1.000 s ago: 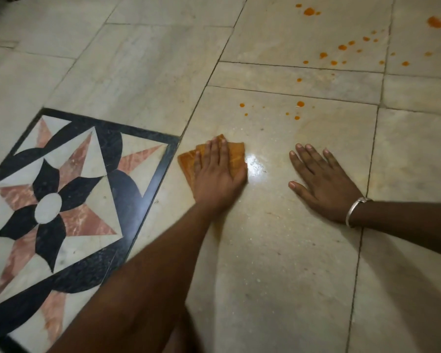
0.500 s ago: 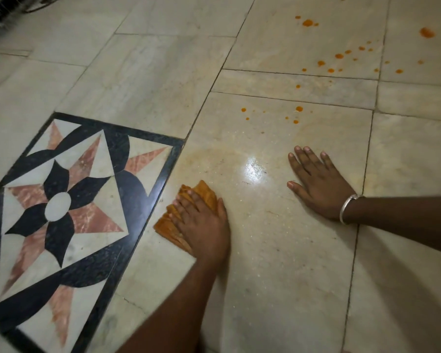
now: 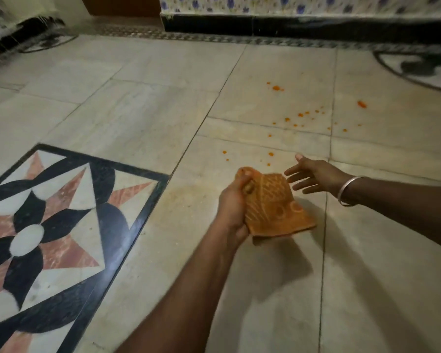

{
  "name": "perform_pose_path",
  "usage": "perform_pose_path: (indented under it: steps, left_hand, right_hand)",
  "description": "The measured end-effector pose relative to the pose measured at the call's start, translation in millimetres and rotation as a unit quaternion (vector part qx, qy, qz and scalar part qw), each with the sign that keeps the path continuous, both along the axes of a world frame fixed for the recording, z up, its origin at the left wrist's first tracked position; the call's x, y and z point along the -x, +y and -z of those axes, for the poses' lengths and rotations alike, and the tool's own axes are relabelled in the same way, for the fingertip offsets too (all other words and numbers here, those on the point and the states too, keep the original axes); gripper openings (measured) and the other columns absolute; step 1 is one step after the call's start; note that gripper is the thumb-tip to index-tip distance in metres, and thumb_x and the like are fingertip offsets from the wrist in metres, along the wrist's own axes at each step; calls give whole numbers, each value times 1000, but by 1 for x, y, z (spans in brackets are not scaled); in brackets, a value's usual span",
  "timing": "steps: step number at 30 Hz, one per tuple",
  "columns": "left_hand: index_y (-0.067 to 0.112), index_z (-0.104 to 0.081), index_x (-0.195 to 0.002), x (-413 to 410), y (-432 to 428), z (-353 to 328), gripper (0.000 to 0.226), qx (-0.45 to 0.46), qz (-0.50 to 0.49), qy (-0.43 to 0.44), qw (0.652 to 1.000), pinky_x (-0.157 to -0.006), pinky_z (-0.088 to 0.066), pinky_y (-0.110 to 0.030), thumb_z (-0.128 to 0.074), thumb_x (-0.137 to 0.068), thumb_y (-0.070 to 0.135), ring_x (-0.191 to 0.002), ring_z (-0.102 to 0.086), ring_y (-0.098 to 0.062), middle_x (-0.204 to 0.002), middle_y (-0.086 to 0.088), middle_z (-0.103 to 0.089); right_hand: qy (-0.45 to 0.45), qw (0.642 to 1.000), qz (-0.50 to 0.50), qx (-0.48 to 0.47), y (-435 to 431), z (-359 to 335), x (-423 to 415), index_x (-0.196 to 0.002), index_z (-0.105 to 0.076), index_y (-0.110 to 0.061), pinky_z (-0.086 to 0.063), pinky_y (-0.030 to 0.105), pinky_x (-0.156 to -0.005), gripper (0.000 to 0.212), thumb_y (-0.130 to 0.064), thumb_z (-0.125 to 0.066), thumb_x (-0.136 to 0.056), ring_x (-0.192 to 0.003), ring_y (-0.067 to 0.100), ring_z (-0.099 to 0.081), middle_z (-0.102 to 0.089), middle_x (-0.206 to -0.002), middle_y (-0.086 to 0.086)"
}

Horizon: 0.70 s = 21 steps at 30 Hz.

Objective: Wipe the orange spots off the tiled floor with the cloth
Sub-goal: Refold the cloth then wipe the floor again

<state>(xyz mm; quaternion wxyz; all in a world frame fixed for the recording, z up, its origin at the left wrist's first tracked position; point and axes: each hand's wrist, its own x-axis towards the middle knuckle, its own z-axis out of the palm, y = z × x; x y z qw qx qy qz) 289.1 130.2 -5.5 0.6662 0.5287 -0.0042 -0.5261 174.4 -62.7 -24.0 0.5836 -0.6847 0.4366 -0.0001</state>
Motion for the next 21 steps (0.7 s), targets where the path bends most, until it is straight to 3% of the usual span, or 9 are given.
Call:
perform_pose_path:
  steps: [3,6,9,12,14,16,18,19,21]
  left_hand:
    - [9,-79,-88,-27,-32,-50,46,135,30,11,990,-88,-55,-45,-46,-103,37,-87,-72,-34,-94,-17,-75]
    - [12,-74,-90,-46,-57,-102,43,207,45,-9,977,-93,-52,-47,-45,-102,42,-89,-68,-31,-92,-13,-72]
    - [16,-73,-80,-53,-79,-140,46,250,22,-14,968,-96,-51,-48,-42,-102,43,-86,-67,-31,-87,-12,-70]
    - [13,-73,-93,-58,-96,-183,44,263,-2,-19,965,-98,-53,-53,-46,-98,48,-93,-68,-37,-97,-17,-73]
    - [11,-73,-104,-59,-108,-200,48,243,-37,-36,969,-93,-57,-52,-48,-97,51,-96,-70,-39,-104,-20,-75]
    - [12,-74,-110,-59,-116,-211,54,221,-75,-45,971,-95,-58,-54,-49,-95,58,-102,-72,-41,-109,-19,-77]
    - [17,-71,-117,-61,-124,-212,65,196,-98,-53,974,-98,-57,-56,-48,-89,71,-107,-71,-40,-117,-17,-75]
    - [20,-63,-132,-60,-128,-213,71,167,-114,-92,975,-102,-54,-54,-46,-89,74,-113,-68,-36,-126,-14,-71]
    - [27,-29,-160,-70,-129,-208,82,77,-144,-209,964,-117,-37,-57,-42,-95,75,-140,-49,-33,-158,-10,-44]
  right_hand:
    - [-67,996,2,-56,-12,-53,4,-118,-67,-15,-47,50,-103,53,-58,-47,-97,-106,29,-68,-69,-125,14]
    - [-173,979,-24,-107,-14,-115,0,-135,-58,-18,-47,53,-105,66,-66,-48,-91,-119,30,-65,-66,-132,11]
    - [-248,964,-27,-92,-12,-183,-6,-139,-57,-24,-49,52,-100,74,-72,-45,-85,-120,31,-64,-67,-132,8]
    - [-222,971,-11,82,-16,-246,-22,-128,-65,-27,-52,47,-98,47,-54,-60,-90,-117,27,-66,-72,-121,4]
    - [-175,957,32,228,-14,-280,-36,-115,-70,-28,-57,41,-92,25,-36,-69,-91,-108,23,-69,-75,-110,0]
    - [-161,937,65,303,-16,-304,-47,-107,-72,-23,-56,33,-84,14,-25,-68,-94,-102,21,-68,-72,-106,3]
    - [-142,912,79,376,-14,-325,-56,-105,-69,-23,-52,34,-84,11,-25,-63,-96,-99,19,-64,-69,-107,3]
    - [-132,901,67,407,-15,-337,-56,-105,-66,-24,-50,37,-85,10,-27,-60,-98,-99,20,-62,-67,-107,2]
    - [-100,890,16,445,-11,-352,-69,-102,-60,-25,-47,39,-80,6,-25,-54,-101,-97,20,-58,-62,-107,3]
